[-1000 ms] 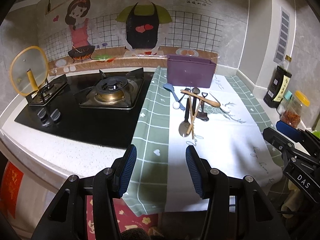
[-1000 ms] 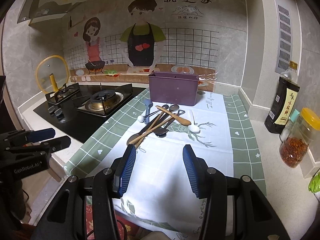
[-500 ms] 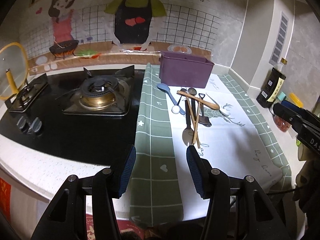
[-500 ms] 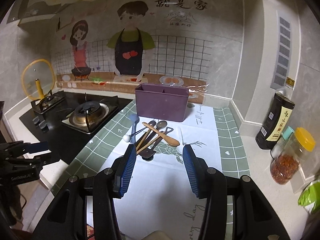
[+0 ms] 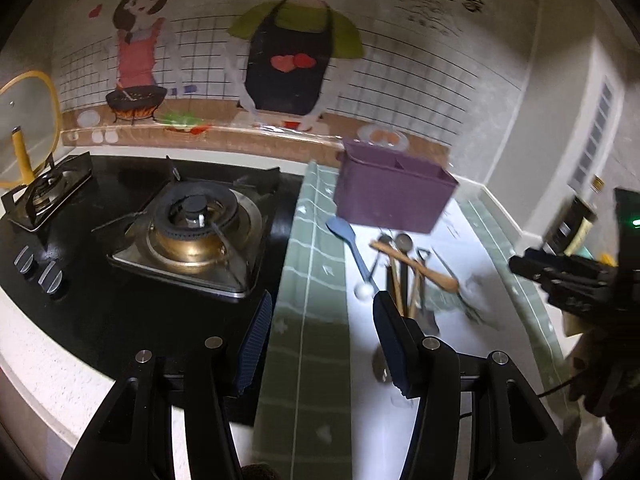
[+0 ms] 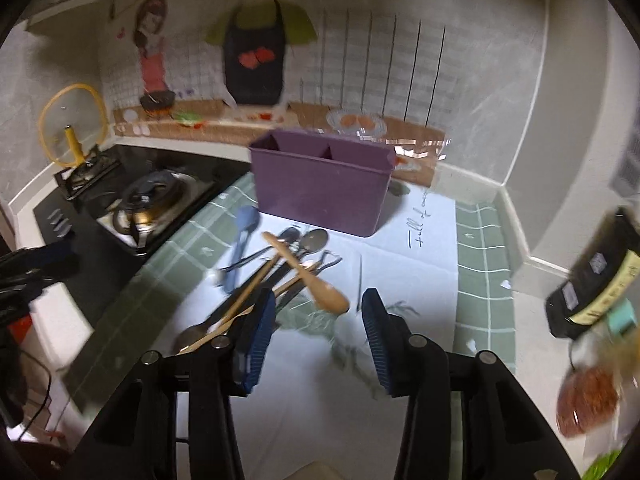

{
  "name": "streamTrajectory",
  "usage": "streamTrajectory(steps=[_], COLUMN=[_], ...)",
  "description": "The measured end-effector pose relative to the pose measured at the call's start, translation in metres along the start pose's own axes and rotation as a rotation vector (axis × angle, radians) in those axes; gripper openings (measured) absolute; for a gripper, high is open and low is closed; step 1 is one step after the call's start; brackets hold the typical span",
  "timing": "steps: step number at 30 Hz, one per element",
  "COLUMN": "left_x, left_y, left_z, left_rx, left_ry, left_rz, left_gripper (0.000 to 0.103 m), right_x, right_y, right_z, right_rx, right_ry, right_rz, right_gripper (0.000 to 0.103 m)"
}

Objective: Organize utensils
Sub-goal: 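Grasp the wooden spoon with the right gripper while the left gripper grasps a white-knobbed utensil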

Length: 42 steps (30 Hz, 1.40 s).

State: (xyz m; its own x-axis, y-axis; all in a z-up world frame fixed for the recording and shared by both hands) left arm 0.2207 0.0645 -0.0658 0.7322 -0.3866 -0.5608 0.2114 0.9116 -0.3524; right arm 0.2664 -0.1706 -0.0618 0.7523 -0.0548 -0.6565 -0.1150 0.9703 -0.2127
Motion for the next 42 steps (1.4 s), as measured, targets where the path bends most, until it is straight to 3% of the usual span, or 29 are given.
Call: streamTrajectory(steps=[3, 8, 12, 15, 18, 24, 26, 29, 33, 36, 38, 42], left_x=[0.022, 0.058, 0.085, 0.096, 0.095, 0.090, 0.089, 0.093, 0.104, 0.118, 0.126, 0.141], left_y=[0.003, 0.008, 0.014, 0.018, 0.025, 0.031, 0.031, 0.022, 0.000, -0.004, -0.005, -0.012], left_z=[0.006, 0.014, 0.015, 0.019, 0.019, 0.002, -0.003, -0.008, -0.008, -0.007, -0.006, -0.010], left_rx=[-0.033, -0.041, -0.063, -0.093, -0.100, -0.087, -0.099, -0.087, -0.020, -0.018, -0.008, 0.000], left_ry=[0.047, 0.089, 0.105, 0.108, 0.115, 0.186, 0.195, 0.211, 0.212, 0.228, 0.231, 0.249], left_rz=[0.007, 0.046, 0.063, 0.071, 0.099, 0.128, 0.104, 0.040, -0.041, -0.013, 0.013, -0.011], left_gripper=[0.054, 0.054, 0.054, 0.054, 0.054, 0.054, 0.054, 0.054, 0.054, 0.051, 0.043, 0.042], right_x=[0.049, 0.106, 0.115, 0.112, 0.115, 0.152, 0.162, 0.160, 0.137, 0.117, 0.109, 0.096], right_y=[-0.004, -0.011, -0.006, 0.018, 0.044, 0.084, 0.093, 0.096, 0.068, 0.032, 0.012, -0.014], right_z=[0.006, 0.007, 0.010, 0.015, 0.021, 0.037, 0.036, 0.032, 0.029, 0.022, 0.014, -0.001], right_rx=[0.003, 0.046, -0.017, -0.145, -0.250, -0.283, -0.293, -0.309, -0.189, -0.055, 0.022, 0.073], right_ry=[0.088, 0.177, 0.124, 0.075, 0.049, 0.117, 0.160, 0.157, 0.154, 0.145, 0.153, 0.153], right_rz=[-0.011, 0.051, 0.134, 0.276, 0.316, 0.369, 0.375, 0.343, 0.316, 0.276, 0.249, 0.198], right_gripper=[0.028, 0.028, 0.029, 0.030, 0.030, 0.027, 0.021, 0.011, 0.011, 0.011, 0.011, 0.011])
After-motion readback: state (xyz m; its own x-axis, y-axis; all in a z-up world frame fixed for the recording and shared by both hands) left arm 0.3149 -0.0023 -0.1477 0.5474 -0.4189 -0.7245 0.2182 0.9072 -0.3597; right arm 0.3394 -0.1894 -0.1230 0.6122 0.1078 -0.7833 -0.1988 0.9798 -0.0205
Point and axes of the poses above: each gripper's, at about its wrist camera, not at the fingertips, and x roughly the way its jaws point, y to its left, z to its top, the point moved 7 cm from there along x, roughly the way its jaws point, and after that the axes turned 15 degrees about -z, right-handed, at the moved point
